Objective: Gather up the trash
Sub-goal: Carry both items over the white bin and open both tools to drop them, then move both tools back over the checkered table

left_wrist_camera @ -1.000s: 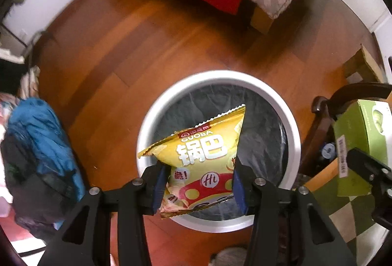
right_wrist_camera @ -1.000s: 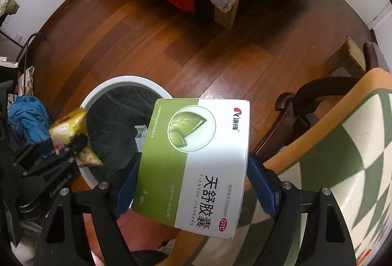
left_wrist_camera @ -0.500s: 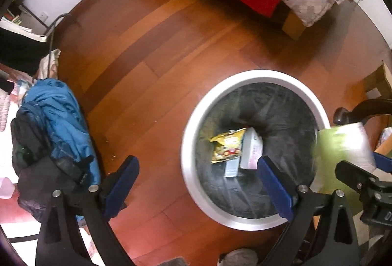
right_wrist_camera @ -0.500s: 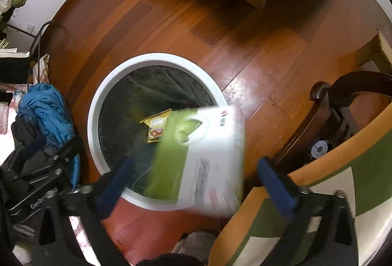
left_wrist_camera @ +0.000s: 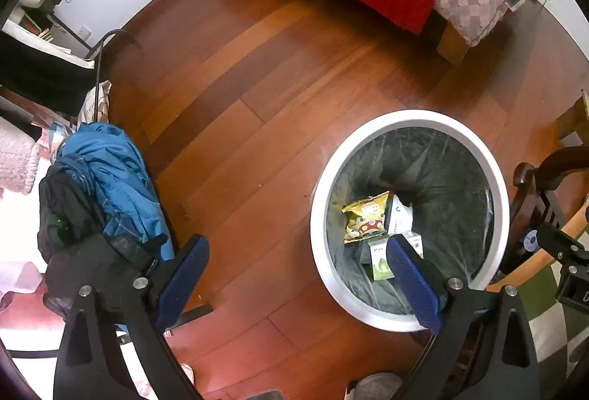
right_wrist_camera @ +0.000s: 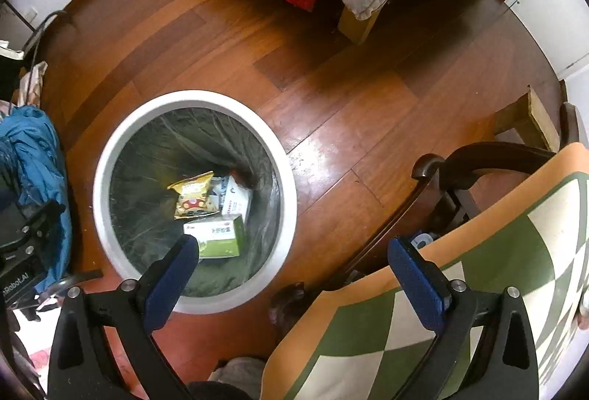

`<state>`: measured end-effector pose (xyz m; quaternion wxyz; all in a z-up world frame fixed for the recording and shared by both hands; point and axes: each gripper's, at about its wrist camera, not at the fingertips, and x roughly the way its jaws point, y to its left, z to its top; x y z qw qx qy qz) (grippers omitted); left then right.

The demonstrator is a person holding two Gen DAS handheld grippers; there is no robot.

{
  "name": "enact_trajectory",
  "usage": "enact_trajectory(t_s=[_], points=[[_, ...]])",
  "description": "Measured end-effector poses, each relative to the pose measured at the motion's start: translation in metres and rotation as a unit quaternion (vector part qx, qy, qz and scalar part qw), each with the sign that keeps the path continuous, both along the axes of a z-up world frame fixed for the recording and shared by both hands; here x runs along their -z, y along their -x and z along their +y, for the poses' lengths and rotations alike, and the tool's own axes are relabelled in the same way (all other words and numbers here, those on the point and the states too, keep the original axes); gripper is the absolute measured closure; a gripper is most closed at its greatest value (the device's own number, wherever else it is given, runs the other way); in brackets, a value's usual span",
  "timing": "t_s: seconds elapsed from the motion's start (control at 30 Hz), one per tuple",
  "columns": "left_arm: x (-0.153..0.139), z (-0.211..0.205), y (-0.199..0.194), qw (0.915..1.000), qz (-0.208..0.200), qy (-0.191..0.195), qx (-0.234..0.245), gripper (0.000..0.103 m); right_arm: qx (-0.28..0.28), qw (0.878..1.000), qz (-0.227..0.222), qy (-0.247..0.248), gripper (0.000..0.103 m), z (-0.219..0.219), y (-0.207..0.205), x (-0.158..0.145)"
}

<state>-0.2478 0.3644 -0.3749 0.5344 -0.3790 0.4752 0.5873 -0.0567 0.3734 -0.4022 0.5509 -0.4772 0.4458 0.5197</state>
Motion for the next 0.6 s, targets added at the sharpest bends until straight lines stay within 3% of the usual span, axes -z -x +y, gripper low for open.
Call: enact_trajectory(t_s=[0.33, 0.6], points=[[-0.064, -0.026, -0.008, 0.9983, -0.004, -0.055, 0.018, 0.005, 0.014, 0.999, 0.014, -0.051, 0.0, -0.027, -0.011, -0.061], [-0.136, -0.059, -0.037, 0.9912, -0.019, -0.119, 0.055, 0.005, 0.032, 0.991, 0.019, -0.126, 0.0, -0.072, -0.04, -0.146]])
